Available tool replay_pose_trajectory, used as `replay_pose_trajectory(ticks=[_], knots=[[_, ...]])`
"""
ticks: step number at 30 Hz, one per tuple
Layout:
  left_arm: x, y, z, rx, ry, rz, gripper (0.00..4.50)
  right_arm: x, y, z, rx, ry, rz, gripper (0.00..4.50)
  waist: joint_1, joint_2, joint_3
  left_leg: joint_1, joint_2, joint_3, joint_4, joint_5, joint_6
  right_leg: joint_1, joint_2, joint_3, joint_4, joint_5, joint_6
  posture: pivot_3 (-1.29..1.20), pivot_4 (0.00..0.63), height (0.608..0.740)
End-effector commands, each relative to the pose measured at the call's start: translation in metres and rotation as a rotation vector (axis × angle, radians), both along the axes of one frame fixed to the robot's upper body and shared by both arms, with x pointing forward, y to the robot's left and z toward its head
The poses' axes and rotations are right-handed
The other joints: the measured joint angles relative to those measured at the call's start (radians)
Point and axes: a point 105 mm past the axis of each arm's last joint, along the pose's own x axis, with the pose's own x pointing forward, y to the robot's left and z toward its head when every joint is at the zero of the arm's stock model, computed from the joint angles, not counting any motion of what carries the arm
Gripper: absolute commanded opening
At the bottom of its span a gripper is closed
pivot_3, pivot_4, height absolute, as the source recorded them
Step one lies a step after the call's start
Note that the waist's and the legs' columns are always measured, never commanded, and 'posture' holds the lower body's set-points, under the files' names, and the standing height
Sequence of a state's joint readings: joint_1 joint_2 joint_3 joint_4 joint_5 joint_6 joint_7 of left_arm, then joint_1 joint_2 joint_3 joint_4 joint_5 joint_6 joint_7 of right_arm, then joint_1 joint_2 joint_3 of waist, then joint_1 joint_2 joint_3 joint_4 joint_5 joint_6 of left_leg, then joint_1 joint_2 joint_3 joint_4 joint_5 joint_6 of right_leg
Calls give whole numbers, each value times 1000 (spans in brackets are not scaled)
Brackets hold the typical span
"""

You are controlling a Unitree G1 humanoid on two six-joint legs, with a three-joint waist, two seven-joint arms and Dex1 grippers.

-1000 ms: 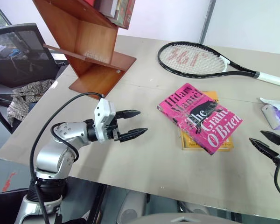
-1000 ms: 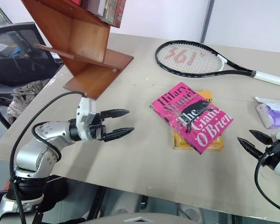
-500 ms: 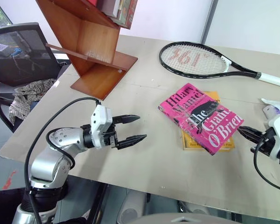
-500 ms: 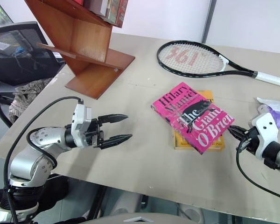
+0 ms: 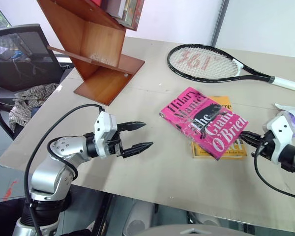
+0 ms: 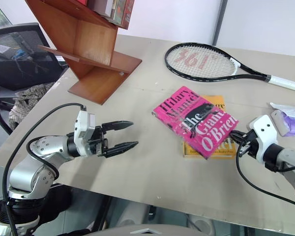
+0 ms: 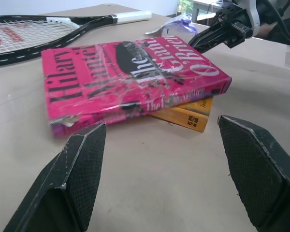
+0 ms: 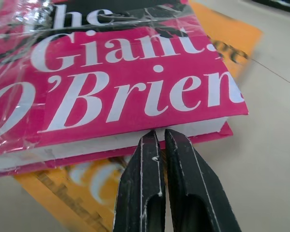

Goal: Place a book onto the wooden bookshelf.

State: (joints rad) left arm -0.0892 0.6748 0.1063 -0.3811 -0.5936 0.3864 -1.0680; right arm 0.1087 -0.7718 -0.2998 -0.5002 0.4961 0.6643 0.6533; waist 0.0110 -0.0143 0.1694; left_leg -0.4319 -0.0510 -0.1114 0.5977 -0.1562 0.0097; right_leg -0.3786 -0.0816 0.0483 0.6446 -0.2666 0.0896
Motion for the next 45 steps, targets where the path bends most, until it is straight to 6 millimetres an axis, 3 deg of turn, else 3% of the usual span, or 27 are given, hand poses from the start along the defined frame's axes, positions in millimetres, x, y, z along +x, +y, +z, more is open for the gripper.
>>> replay_pose_trajectory(ticks=[1, 3, 5, 9, 12, 13, 14, 18, 22, 29, 35, 38, 41, 44, 45], knots=[[-5, -4, 6, -14, -16, -13, 3781, -6, -2, 12, 7, -43, -6, 52, 1, 0, 0, 0, 0, 0, 0, 0, 0, 0, 0, 0, 0, 0, 0, 0, 150, 740], [-3, -5, 6, -49, 30, 20, 3781, -16, -9, 16, 7, -64, -5, 52, 8, 0, 0, 0, 0, -1, 0, 0, 0, 0, 0, -1, 0, 0, 0, 0, 150, 740], [-3, -9, 3, -77, 96, 35, 3781, -33, -13, 18, 25, -69, 46, 556, 10, 0, 0, -1, 0, -2, 0, 0, 0, 0, 0, -2, 0, 0, 0, 0, 150, 740], [-3, -15, -7, -145, 260, 59, 3781, -59, -19, 21, 81, -53, 90, 2333, 1, 0, 0, 0, 0, -2, 0, 0, 0, 2, 0, -2, 0, 0, 0, 0, 150, 740], [4, -23, -22, -190, 511, 120, 3781, -78, -16, 36, 110, -101, 140, 3545, -3, 2, -1, 1, 2, -2, 1, 0, 0, 2, 2, -2, 0, 0, 0, 0, 150, 740], [5, -26, -24, -229, 603, 129, 3781, -83, -14, 42, 113, -120, 154, 4240, -4, 2, -1, 1, 2, -2, 2, 0, 0, 2, 2, -2, 1, 0, 1, 0, 150, 740], [9, -27, -28, -251, 686, 152, 3781, -88, -10, 45, 126, -125, 166, 4472, -3, 2, -1, 1, 3, -2, 2, 0, 0, 2, 3, -2, 1, 0, 1, 0, 150, 740], [17, -36, -41, -297, 930, 196, 3781, -102, 1, 53, 153, -120, 208, 4472, 1, 1, -2, 1, 3, -4, 4, 0, 0, 3, 3, -4, 3, -2, 5, 0, 150, 740], [44, -58, -37, -538, 1105, 232, 3781, -109, 7, 57, 142, -144, 205, 4472, 7, 0, -2, 0, 2, -4, 5, 0, 0, 3, 2, -5, 3, 2, 5, 0, 150, 740], [78, -101, -27, -720, 1279, 263, 3781, -121, 18, 67, 175, -160, 216, 4472, 11, -2, -2, -1, 1, -3, 6, 0, 0, 3, 1, -4, 2, 2, 4, 0, 150, 740], [92, -128, -39, -727, 1397, 311, 3781, -132, 22, 71, 193, -161, 226, 4472, 10, -3, -2, -1, 0, 3, 6, 0, 0, 4, 1, -4, 1, 0, 1, 0, 150, 740], [97, -133, -51, -724, 1445, 346, 2950, -134, 19, 66, 190, -152, 215, 4500, 10, -3, -2, -1, 0, 4, 6, 0, 0, 4, 1, -4, 0, 0, 1, 0, 150, 740], [98, -134, -62, -707, 1459, 370, 1361, -136, 17, 61, 189, -147, 207, 4500, 10, -4, -5, -1, 0, 4, 6, -1, -1, 4, 1, -4, 0, 0, 1, 0, 150, 740], [100, -133, -65, -701, 1441, 368, 58, -135, 17, 56, 189, -146, 204, 4500, 10, -4, -9, 0, 0, 5, 6, -3, -4, 4, 1, -4, 0, 0, 1, 0, 150, 740], [101, -133, -65, -700, 1434, 364, 58, -135, 17, 54, 188, -146, 204, 4500, 10, -4, -10, 0, 0, 5, 6, -3, -5, 4, 1, -5, 0, 0, 1, 0, 150, 740]])
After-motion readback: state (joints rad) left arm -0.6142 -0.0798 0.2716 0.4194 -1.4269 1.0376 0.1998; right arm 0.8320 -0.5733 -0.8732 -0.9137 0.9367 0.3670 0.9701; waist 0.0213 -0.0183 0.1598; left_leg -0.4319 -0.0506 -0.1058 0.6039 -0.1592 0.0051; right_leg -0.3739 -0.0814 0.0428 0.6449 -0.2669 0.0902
